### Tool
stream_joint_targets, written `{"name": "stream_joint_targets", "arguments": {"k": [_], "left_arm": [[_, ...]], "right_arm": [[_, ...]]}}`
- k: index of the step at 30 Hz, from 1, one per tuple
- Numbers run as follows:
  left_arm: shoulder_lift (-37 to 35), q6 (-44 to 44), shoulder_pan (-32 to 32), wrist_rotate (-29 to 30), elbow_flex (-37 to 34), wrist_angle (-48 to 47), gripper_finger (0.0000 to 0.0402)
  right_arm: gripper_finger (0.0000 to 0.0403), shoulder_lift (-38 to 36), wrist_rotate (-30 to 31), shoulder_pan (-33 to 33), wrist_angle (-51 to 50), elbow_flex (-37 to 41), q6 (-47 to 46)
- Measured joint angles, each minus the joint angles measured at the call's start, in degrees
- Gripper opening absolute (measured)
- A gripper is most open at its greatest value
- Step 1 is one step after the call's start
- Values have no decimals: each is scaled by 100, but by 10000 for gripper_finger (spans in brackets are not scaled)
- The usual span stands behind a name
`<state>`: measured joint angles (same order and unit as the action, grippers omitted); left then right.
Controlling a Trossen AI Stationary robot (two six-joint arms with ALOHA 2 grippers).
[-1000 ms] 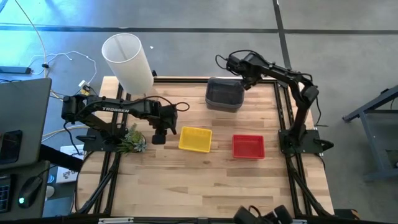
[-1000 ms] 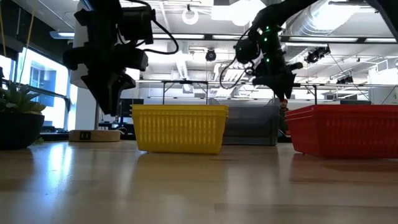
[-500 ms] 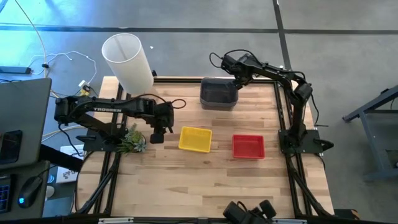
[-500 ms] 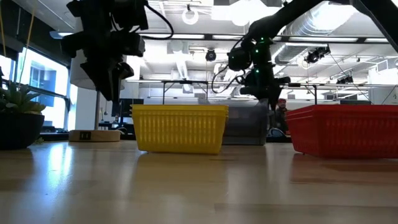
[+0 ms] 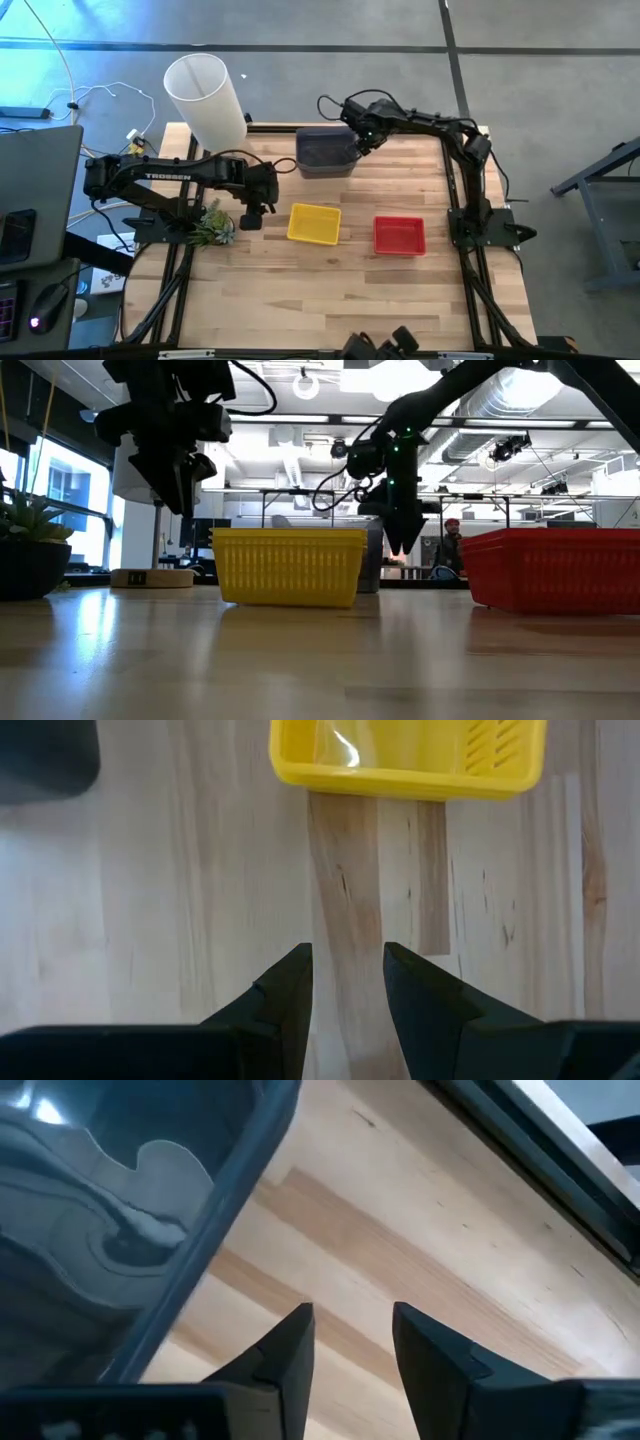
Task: Stack baskets by color
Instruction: Move the stacked black bin to the top center of the table, then move the stacked red bin to the top right of the table
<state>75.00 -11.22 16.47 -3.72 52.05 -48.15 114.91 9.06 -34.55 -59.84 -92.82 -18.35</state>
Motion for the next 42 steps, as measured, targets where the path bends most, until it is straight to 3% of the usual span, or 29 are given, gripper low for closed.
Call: {"name": "stream_joint_targets", "arguments": {"k": [11, 22, 33, 42], "left_arm": [[0, -64, 0, -11, 0, 174, 111], [2, 211, 0, -11, 0, 426, 111], [4, 440, 0, -11, 0, 545, 111], [4, 804, -9, -11, 0, 805, 111]], "right_arm": [[125, -4, -364, 229, -17, 0, 43], [125, -15, -335, 423, -167, -11, 193], [125, -696, 122, 587, -840, -13, 26], [125, -1115, 209, 1318, -1520, -13, 383]]}}
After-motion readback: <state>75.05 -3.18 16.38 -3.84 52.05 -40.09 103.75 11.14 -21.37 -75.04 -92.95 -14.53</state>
